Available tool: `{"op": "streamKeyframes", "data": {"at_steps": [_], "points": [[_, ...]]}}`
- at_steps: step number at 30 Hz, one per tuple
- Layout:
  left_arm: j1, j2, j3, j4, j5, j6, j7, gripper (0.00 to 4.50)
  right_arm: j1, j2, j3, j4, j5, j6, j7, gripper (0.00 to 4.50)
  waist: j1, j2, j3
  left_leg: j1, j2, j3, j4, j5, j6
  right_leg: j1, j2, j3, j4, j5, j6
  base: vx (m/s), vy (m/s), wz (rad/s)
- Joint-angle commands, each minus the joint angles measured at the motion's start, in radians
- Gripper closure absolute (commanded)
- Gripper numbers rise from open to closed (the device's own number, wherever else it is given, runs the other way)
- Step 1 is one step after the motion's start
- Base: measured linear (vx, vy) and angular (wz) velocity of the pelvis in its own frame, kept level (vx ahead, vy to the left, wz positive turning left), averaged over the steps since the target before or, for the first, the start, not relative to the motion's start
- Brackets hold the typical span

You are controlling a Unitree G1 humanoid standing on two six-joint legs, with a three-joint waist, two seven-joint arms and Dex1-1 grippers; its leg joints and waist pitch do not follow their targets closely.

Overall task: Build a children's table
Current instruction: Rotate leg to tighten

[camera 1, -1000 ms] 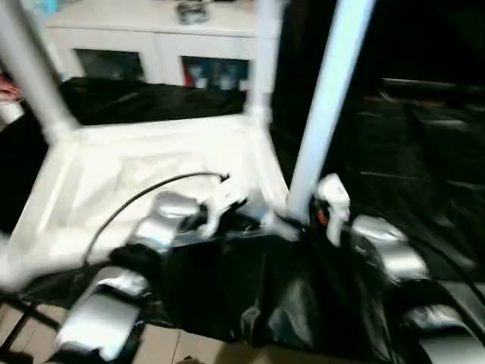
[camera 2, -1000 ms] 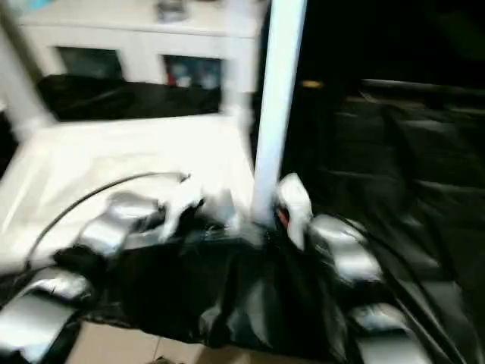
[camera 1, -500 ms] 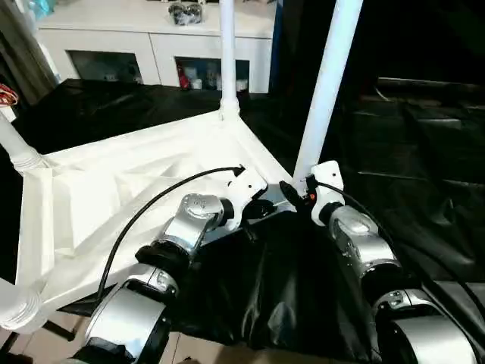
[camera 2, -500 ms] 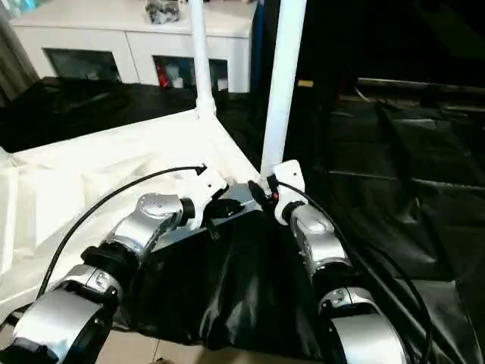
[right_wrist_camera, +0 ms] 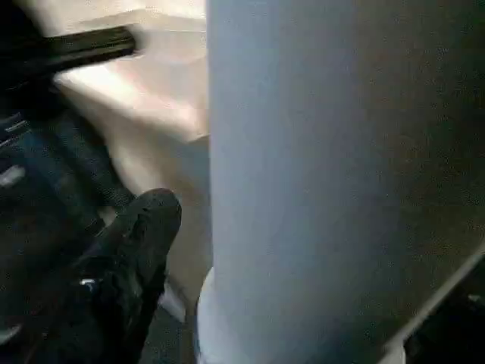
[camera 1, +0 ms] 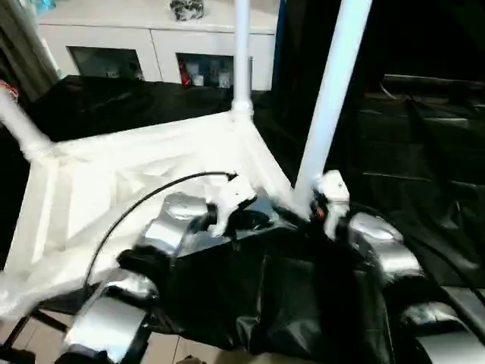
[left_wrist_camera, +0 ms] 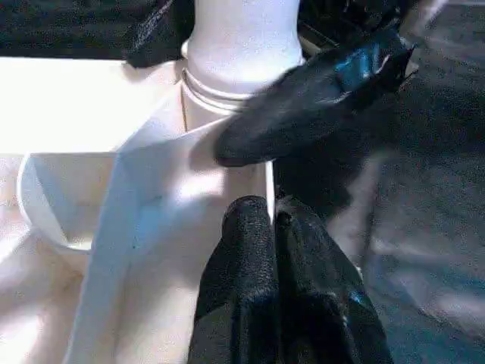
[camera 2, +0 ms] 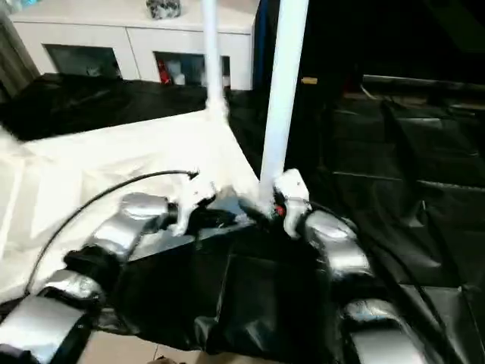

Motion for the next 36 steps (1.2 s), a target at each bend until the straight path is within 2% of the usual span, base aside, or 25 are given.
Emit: {"op": "streamKeyframes", "data": {"at_steps": [1, 3, 5, 8, 15, 20, 23, 25, 26, 28, 30, 31, 33, 36], "points": [[-0.013, -0.022, -0.041, -0.042, -0.022, -0.030, -0.074, 4.50, 0.025, 0.014, 0.086, -0.022, -0.005, 0.043, 0.113, 0.73, 0.004, -0.008, -0.053, 0.004, 0.065, -0.023, -0.057, -0.205, 0.115, 0.045, -0.076, 0.054, -0.061, -0.180, -0.254, 0.000, 0.000, 0.00], [-0.017, 0.004, -0.042, -0.046, -0.023, -0.023, -0.127, 4.50, 0.048, -0.024, 0.111, -0.065, 0.008, 0.064, 0.227, 0.91, 0.009, -0.009, -0.051, 0.011, 0.066, -0.023, -0.059, -0.231, 0.107, 0.044, -0.075, 0.055, -0.067, -0.221, -0.245, 0.000, 0.000, 0.00], [-0.016, 0.017, -0.044, -0.053, -0.024, -0.017, -0.150, 4.50, 0.057, -0.040, 0.124, -0.081, 0.010, 0.071, 0.269, 0.96, 0.010, -0.007, -0.050, 0.010, 0.068, -0.024, -0.062, -0.238, 0.096, 0.043, -0.076, 0.056, -0.067, -0.236, -0.244, 0.000, 0.000, 0.00], [-0.015, 0.028, -0.042, -0.060, -0.027, -0.013, -0.171, 4.50, 0.065, -0.053, 0.134, -0.099, 0.011, 0.079, 0.306, 1.30, 0.013, -0.008, -0.052, 0.010, 0.068, -0.025, -0.062, -0.235, 0.083, 0.043, -0.078, 0.057, -0.064, -0.227, -0.246, 0.000, 0.000, 0.00], [-0.008, 0.063, -0.054, -0.077, -0.036, 0.011, -0.245, 4.50, 0.094, -0.083, 0.158, -0.180, 0.031, 0.138, 0.390, 1.77, 0.023, -0.009, -0.057, 0.007, 0.067, -0.025, -0.056, -0.171, 0.106, 0.046, -0.077, 0.056, -0.054, -0.140, -0.257, 0.000, 0.000, 0.00], [-0.007, 0.051, -0.044, -0.071, -0.028, 0.005, -0.206, 4.50, 0.100, -0.074, 0.159, -0.186, 0.025, 0.150, 0.377, 1.86, 0.024, -0.010, -0.055, 0.009, 0.068, -0.025, -0.058, -0.198, 0.087, 0.044, -0.079, 0.056, -0.059, -0.190, -0.250, 0.000, 0.000, 0.00], [-0.030, 0.002, -0.019, -0.030, -0.008, -0.005, -0.053, 4.50, 0.066, -0.019, 0.126, -0.101, -0.023, 0.151, 0.176, 1.87, 0.021, -0.010, -0.052, 0.010, 0.067, -0.025, -0.061, -0.213, 0.070, 0.042, -0.079, 0.056, -0.063, -0.222, -0.243, 0.000, 0.000, 0.00], [-0.053, -0.031, -0.006, 0.008, 0.013, -0.007, 0.064, 4.50, 0.033, 0.016, 0.113, -0.027, -0.069, 0.153, 0.018, 1.87, 0.010, -0.011, -0.046, 0.015, 0.061, -0.028, -0.065, -0.260, 0.033, 0.039, -0.081, 0.055, -0.076, -0.333, -0.213, 0.000, 0.000, 0.00], [-0.063, -0.046, -0.002, 0.023, 0.021, -0.002, 0.110, 4.50, 0.019, 0.032, 0.108, 0.004, -0.088, 0.152, -0.054, 1.87, 0.009, -0.012, -0.046, 0.017, 0.060, -0.029, -0.065, -0.270, 0.026, 0.038, -0.083, 0.055, -0.080, -0.365, -0.203, 0.000, 0.000, 0.00], [-0.079, -0.073, 0.008, 0.045, 0.029, 0.017, 0.184, 4.50, -0.006, 0.064, 0.085, 0.052, -0.098, 0.168, -0.176, 1.88, -0.001, -0.013, -0.044, 0.017, 0.058, -0.034, -0.068, -0.287, 0.013, 0.038, -0.083, 0.054, -0.088, -0.436, -0.170, 0.000, 0.000, 0.00], [-0.095, -0.105, 0.021, 0.061, 0.031, 0.032, 0.262, 4.50, -0.036, 0.104, 0.049, 0.101, -0.091, 0.187, -0.310, 1.88, -0.011, -0.011, -0.043, 0.017, 0.057, -0.035, -0.069, -0.298, 0.007, 0.034, -0.082, 0.055, -0.090, -0.450, -0.165, 0.000, 0.000, 0.00], [-0.105, -0.130, 0.029, 0.071, 0.030, 0.045, 0.312, 4.50, -0.059, 0.132, 0.021, 0.139, -0.079, 0.205, -0.402, 1.88, -0.012, -0.011, -0.044, 0.017, 0.056, -0.036, -0.069, -0.300, 0.007, 0.036, -0.080, 0.053, -0.091, -0.453, -0.161, 0.000, 0.000, 0.00], [-0.113, -0.148, 0.033, 0.078, 0.033, 0.049, 0.350, 4.50, -0.075, 0.152, 0.007, 0.164, -0.074, 0.211, -0.459, 1.88, -0.015, -0.010, -0.047, 0.016, 0.056, -0.035, -0.068, -0.288, 0.013, 0.036, -0.079, 0.055, -0.090, -0.411, -0.165, 0.000, 0.000, 0.00], [-0.121, -0.181, 0.036, 0.091, 0.042, 0.041, 0.402, 4.50, -0.097, 0.189, 0.007, 0.201, -0.093, 0.175, -0.520, 1.88, -0.015, -0.010, -0.053, 0.010, 0.055, -0.031, -0.064, -0.246, 0.033, 0.039, -0.078, 0.057, -0.077, -0.296, -0.196, 0.000, 0.000, 0.00]]}}
